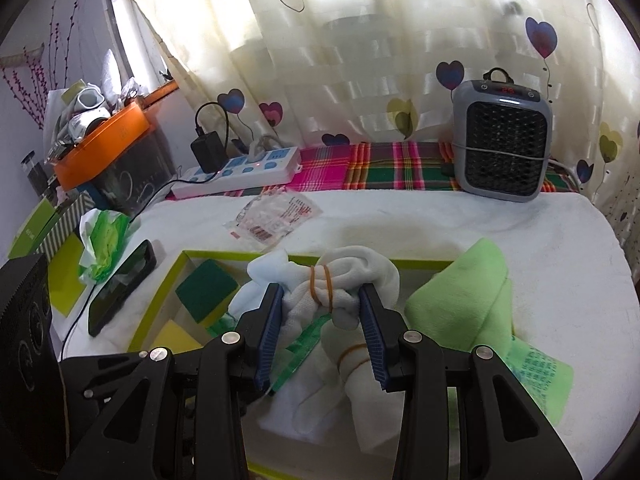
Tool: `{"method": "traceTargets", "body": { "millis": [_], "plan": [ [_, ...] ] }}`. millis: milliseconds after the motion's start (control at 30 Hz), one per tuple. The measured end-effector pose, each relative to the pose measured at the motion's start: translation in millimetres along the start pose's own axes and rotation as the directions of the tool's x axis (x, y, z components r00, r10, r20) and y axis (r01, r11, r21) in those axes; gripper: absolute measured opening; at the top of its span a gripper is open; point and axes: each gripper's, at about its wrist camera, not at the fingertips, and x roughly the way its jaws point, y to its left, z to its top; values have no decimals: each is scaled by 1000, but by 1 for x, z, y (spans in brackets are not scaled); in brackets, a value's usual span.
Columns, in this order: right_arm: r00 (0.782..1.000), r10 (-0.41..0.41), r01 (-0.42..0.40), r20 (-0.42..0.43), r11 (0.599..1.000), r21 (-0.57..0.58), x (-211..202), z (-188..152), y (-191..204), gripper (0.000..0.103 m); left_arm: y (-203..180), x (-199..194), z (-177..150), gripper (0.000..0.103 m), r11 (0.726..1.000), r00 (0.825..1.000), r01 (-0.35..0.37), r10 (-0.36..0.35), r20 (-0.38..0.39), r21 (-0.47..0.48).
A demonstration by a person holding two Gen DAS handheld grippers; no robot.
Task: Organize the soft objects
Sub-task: 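Lower the socks into the box with the right gripper while the left gripper lowers the bag, then open both grippers and withdraw them from the box toward the red knot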
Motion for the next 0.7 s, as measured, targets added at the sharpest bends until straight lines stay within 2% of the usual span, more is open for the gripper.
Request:
{"method": "traceTargets", "body": {
  "millis": [133,700],
  "plan": [
    [1000,3,-3,-20,1000,2,8,-1,0,41,1,4,0,15,1000,1000,-3,3,-8,-3],
    [999,-9,10,-45,1000,10,21,-2,0,46,0,5,1,31,1000,1000,4,-4,-9,-4]
  ]
}}
